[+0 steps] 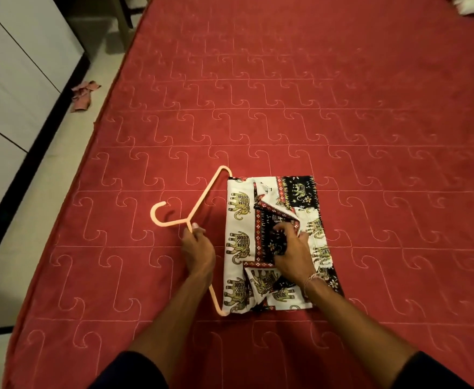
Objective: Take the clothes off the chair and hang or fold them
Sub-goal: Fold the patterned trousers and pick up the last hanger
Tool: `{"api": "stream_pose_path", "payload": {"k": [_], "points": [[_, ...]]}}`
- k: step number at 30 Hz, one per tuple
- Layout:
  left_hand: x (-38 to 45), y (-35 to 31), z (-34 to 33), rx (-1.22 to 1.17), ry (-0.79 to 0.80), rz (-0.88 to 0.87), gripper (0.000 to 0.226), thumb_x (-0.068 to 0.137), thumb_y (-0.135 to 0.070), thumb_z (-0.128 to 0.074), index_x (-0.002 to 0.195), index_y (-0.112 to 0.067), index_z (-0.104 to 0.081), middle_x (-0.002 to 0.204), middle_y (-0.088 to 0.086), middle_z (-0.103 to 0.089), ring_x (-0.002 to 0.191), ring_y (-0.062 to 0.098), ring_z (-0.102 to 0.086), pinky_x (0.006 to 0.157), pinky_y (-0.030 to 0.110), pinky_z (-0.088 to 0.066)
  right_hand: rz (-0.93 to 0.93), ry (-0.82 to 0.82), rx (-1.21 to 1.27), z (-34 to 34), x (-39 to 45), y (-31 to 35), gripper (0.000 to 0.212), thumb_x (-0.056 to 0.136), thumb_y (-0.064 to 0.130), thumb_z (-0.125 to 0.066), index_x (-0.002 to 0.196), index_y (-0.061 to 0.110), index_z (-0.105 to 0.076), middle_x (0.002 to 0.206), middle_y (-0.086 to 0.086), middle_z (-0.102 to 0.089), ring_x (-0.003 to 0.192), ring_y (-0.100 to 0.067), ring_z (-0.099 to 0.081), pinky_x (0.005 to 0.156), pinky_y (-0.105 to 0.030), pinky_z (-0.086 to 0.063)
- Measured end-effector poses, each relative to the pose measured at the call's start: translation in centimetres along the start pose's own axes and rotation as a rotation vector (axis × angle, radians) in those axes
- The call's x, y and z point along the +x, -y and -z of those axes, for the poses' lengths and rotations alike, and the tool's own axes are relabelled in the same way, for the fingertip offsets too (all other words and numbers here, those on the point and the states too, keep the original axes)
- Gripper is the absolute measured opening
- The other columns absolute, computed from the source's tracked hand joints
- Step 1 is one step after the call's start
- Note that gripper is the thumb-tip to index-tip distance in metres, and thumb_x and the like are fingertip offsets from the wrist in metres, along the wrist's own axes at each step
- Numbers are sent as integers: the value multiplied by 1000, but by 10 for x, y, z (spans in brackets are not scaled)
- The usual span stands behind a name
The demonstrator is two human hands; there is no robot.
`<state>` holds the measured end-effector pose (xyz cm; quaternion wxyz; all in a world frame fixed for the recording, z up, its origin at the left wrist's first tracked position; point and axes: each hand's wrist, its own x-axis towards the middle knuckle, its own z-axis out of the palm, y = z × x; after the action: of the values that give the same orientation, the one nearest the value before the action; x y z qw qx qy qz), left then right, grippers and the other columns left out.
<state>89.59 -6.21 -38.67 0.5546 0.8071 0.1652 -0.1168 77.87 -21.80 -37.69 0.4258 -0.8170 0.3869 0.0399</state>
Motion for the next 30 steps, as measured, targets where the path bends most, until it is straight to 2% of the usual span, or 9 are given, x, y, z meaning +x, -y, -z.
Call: {"api": "stream_pose_path", "payload": {"k": [2, 5, 9, 13, 17, 20, 22, 25, 30], "points": [[-1, 0, -1, 7, -26, -13, 28, 107, -32, -36, 92, -16, -53, 77, 0, -48, 74, 22, -49, 63, 34, -38, 21, 140, 49, 18, 0, -4, 64, 83, -16, -64, 127, 30, -60, 129, -6, -37, 114, -29, -57, 58, -20, -59], [-4, -1, -1, 88, -29, -45, 30, 107, -33, -34, 102, -11, -55, 81, 4, -52, 70, 21, -51, 59, 32, -38, -18, 218, 265, 57, 7, -17, 75, 83, -14, -66, 141, 31, -52, 162, 2, -22, 129, -22, -50, 56, -13, -54], [-15, -6, -7, 146, -5, -65, 28, 109, -30, -32, 103, -12, -52, 77, 1, -50, 63, 15, -46, 54, 29, -34, -141, 246, 365, 84, 12, -30, 91, 83, -24, -56, 153, 29, -35, 167, 5, -12, 61, -7, -59, 42, -17, -43], [-20, -12, -13, 148, -26, -78, 24, 109, -28, -32, 102, -14, -50, 77, 1, -50, 64, 16, -46, 56, 30, -36, -52, 254, 242, 81, 19, -27, 91, 85, -20, -57, 152, 37, -35, 166, 2, -14, 60, -7, -57, 41, -15, -43], [-21, -13, -17, 176, -32, -88, 23, 108, -28, -33, 102, -14, -51, 76, -1, -49, 67, 18, -47, 60, 32, -39, 59, 225, -102, 73, 35, -22, 65, 77, 20, -82, 135, 39, -57, 139, -4, -37, 88, -13, -56, 66, -25, -59], [-18, -11, -19, 188, -20, -86, 26, 108, -32, -32, 103, -14, -51, 78, 0, -50, 69, 19, -49, 60, 34, -40, 154, 183, -409, 76, 60, -18, 57, 85, 49, -72, 138, 44, -52, 116, -1, -46, 85, -12, -55, 72, -28, -55], [-16, -9, -19, 198, -17, -84, 28, 108, -33, -32, 105, -13, -51, 80, 2, -51, 71, 21, -50, 61, 36, -41, 153, 148, -397, 83, 75, -10, 50, 96, 39, -63, 144, 37, -49, 95, 5, -53, 68, -7, -53, 58, -24, -53], [-17, -8, -20, 209, -21, -83, 28, 108, -32, -32, 106, -12, -50, 80, 2, -50, 72, 22, -49, 61, 37, -41, -13, 108, -152, 89, 91, -10, 79, 96, 6, -62, 158, 24, -18, 79, 6, -51, 54, -8, -50, 38, -16, -41], [-20, -11, -20, 218, -22, -103, 17, 108, -30, -32, 101, -20, -44, 81, 4, -51, 72, 23, -49, 62, 38, -41, -44, -84, -343, 81, 63, -14, 87, 96, 34, -64, 160, 21, -5, 99, 5, -55, 73, -12, -55, 57, -25, -50]]}}
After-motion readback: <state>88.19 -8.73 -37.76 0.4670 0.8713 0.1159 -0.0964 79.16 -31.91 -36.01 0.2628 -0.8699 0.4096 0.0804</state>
